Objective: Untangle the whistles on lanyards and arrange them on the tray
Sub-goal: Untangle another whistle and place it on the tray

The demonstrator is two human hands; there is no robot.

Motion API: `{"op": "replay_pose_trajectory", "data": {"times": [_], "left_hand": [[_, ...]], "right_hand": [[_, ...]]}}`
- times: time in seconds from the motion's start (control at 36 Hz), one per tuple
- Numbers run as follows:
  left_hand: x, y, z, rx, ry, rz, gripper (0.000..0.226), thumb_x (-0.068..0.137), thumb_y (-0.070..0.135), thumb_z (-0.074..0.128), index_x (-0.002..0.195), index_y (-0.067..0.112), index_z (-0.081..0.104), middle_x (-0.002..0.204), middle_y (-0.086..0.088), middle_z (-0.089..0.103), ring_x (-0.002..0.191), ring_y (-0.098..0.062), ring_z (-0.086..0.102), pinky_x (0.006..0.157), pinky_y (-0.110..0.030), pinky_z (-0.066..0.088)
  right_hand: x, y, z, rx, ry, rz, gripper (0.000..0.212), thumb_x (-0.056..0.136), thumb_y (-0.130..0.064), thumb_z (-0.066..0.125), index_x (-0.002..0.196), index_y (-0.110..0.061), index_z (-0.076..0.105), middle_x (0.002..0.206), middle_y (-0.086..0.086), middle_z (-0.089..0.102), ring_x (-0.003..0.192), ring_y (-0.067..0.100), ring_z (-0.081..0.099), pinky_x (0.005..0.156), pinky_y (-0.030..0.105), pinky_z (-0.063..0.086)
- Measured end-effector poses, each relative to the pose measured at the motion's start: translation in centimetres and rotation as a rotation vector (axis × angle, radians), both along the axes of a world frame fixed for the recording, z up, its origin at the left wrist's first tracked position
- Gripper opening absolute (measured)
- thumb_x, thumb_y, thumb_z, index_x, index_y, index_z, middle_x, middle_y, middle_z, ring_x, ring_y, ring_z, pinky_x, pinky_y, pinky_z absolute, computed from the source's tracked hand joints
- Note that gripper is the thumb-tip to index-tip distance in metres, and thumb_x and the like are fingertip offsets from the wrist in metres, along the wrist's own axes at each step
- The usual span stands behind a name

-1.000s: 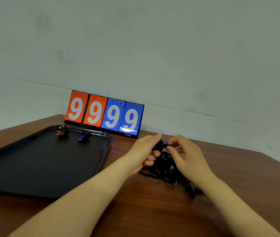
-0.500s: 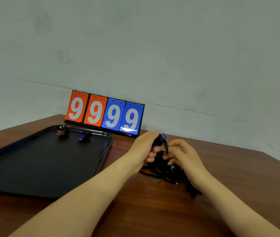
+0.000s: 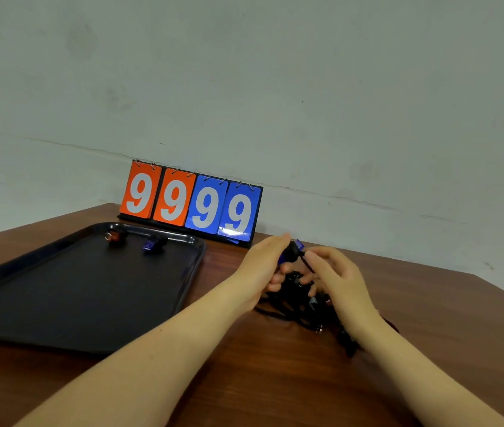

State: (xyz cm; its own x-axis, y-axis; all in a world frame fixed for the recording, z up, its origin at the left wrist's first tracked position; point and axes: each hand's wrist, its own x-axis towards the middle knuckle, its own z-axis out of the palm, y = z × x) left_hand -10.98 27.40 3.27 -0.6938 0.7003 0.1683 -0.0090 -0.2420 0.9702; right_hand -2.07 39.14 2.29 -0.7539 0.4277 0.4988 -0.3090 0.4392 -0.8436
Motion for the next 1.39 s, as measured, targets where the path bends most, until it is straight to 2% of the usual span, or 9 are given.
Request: {"op": "replay_pose_trajectory", "data": {"times": [0.14,0.28,0.36,0.69,0.83,0.89,1.03,1.22,1.39], "left_hand": [[0.0,0.1,0.0,-0.013,-0.002,0.009,0.026,0.099,0.038,0.044,0.101,0.015,0.056,0.054,0.005,0.043,0.042,-0.007,0.028,0.039,-0.018,0.022],[-0.2,0.1,-0.3,-0.039,0.003,0.058,0.024,0.099,0.039,0.045,0.101,0.017,0.055,0.053,0.005,0.039,0.039,-0.006,0.024,0.039,-0.018,0.018],[-0.2,0.0,-0.1,-0.114,0.111,0.072,0.027,0.099,0.042,0.044,0.1,0.017,0.054,0.053,0.005,0.039,0.036,-0.004,0.026,0.037,-0.017,0.021],[0.0,0.3,-0.1,-0.269,0.197,-0.008,0.029,0.101,0.044,0.033,0.095,0.027,0.055,0.058,0.004,0.041,0.041,-0.007,0.026,0.043,-0.02,0.02],[0.1,0.5,0.2,-0.307,0.178,0.017,0.026,0.097,0.031,0.038,0.075,0.018,0.043,0.059,0.003,0.039,0.035,-0.006,0.027,0.04,-0.019,0.021],[0.1,0.4,0.2,-0.299,0.158,0.012,0.026,0.096,0.027,0.04,0.073,0.016,0.042,0.058,0.003,0.038,0.035,-0.005,0.027,0.039,-0.018,0.021],[0.3,0.3,0.2,-0.204,0.157,-0.022,0.015,0.097,0.027,0.039,0.1,0.016,0.048,0.066,0.0,0.042,0.041,-0.006,0.028,0.038,-0.018,0.021],[0.6,0.4,-0.3,-0.114,0.292,0.025,0.026,0.088,0.041,0.062,0.088,0.017,0.053,0.053,0.01,0.039,0.038,-0.004,0.029,0.039,-0.018,0.023],[1.0,0.3,0.1,0.034,0.017,0.068,0.025,0.092,0.024,0.054,0.069,0.017,0.048,0.048,0.007,0.032,0.037,-0.006,0.022,0.037,-0.019,0.017]], "right_hand": [[-0.5,0.5,-0.3,0.071,-0.067,-0.068,0.005,0.091,-0.012,0.062,0.09,-0.013,0.067,0.071,0.002,0.067,0.056,0.005,0.06,0.054,0.016,0.048],[0.0,0.2,0.0,0.525,0.021,-0.203,0.008,0.09,-0.016,0.063,0.089,-0.024,0.066,0.083,-0.011,0.065,0.081,0.001,0.058,0.07,0.01,0.044],[0.2,0.4,0.2,0.592,0.079,-0.247,0.012,0.09,-0.014,0.063,0.087,-0.026,0.063,0.085,-0.012,0.063,0.084,0.001,0.056,0.071,0.009,0.042],[0.6,0.0,0.7,0.23,0.082,-0.132,0.013,0.09,-0.013,0.064,0.084,-0.025,0.066,0.082,-0.009,0.068,0.071,0.004,0.064,0.065,0.017,0.05],[0.5,0.7,0.9,0.024,-0.045,-0.081,0.013,0.088,-0.02,0.065,0.077,-0.025,0.068,0.073,-0.006,0.069,0.066,0.013,0.065,0.072,0.047,0.053],[0.4,0.8,0.9,-0.064,-0.048,-0.027,0.016,0.089,-0.017,0.064,0.075,-0.022,0.069,0.068,-0.003,0.067,0.064,0.017,0.061,0.072,0.044,0.051],[0.3,0.6,1.1,-0.378,0.008,0.178,0.014,0.09,-0.007,0.058,0.08,-0.008,0.067,0.066,0.003,0.064,0.059,0.012,0.057,0.057,0.02,0.051],[0.1,0.8,1.0,-0.508,-0.037,0.309,0.016,0.088,-0.015,0.057,0.087,-0.005,0.07,0.068,0.001,0.063,0.06,0.007,0.057,0.056,0.017,0.05],[0.0,0.3,0.9,-0.404,-0.052,0.301,0.013,0.093,-0.008,0.052,0.092,-0.003,0.064,0.064,0.002,0.058,0.056,0.01,0.052,0.053,0.018,0.046]]}}
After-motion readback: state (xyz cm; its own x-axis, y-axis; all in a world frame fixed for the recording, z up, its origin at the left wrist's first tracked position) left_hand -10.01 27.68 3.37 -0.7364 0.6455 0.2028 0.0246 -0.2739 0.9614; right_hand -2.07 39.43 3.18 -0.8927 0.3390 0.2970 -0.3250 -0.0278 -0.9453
